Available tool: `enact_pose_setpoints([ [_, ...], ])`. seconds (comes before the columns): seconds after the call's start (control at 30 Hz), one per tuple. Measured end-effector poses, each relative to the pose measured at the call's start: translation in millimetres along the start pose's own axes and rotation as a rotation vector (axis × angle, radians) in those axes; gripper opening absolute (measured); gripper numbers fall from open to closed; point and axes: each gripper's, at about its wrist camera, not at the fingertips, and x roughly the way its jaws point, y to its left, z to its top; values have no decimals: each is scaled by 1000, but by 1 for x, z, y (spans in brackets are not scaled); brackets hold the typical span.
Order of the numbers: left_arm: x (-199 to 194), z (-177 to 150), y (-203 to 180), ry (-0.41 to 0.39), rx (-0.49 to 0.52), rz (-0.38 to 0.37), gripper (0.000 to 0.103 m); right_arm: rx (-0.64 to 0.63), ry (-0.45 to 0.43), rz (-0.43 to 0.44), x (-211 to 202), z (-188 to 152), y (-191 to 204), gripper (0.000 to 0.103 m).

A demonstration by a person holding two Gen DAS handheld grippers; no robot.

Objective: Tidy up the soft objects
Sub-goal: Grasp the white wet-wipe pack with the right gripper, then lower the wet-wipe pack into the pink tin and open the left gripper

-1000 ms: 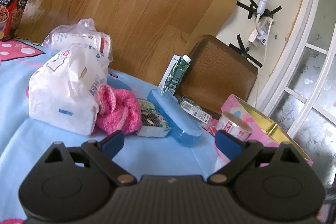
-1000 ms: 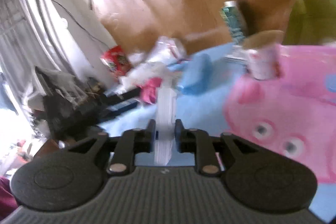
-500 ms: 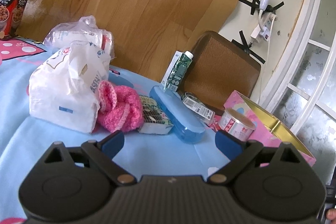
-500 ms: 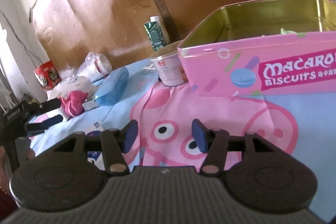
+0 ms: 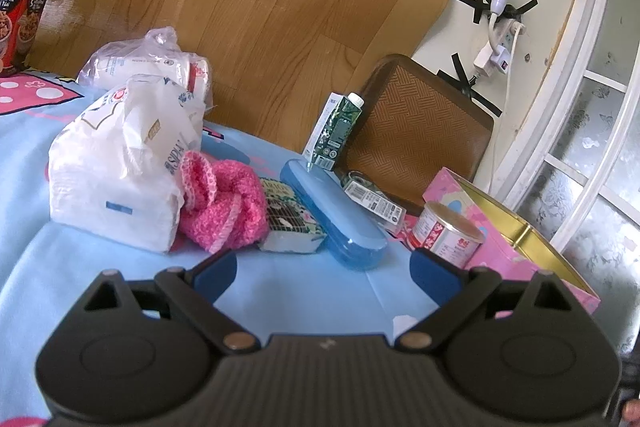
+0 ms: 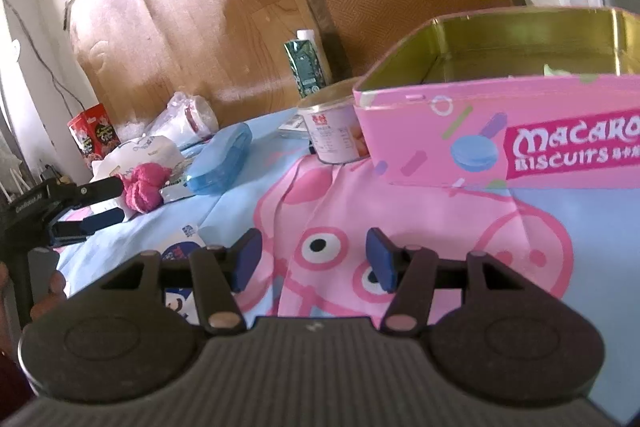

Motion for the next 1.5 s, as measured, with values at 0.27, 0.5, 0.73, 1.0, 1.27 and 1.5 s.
enact_pose_setpoints([
  [0.27, -2, 0, 2, 1, -8, -31, 97, -221, 55, 113, -2, -19, 56, 79],
  [0.5, -1, 0, 0, 19, 8, -72, 97, -424, 117, 79, 14, -38, 89, 85],
  [0.73, 5, -12, -35, 124, 111, -174, 97, -419, 101, 20, 15, -33, 81, 84],
  [1.0, 24, -28, -57, 247, 75, -206, 95, -435, 87, 0, 16, -36, 81, 79],
  [1.27, 30, -31, -66, 271, 59, -191, 81, -422, 76, 51, 18, -36, 85, 47],
  [1.5, 48, 6, -122, 228, 158, -311, 81, -399, -91, -10, -14, -17, 73, 46],
])
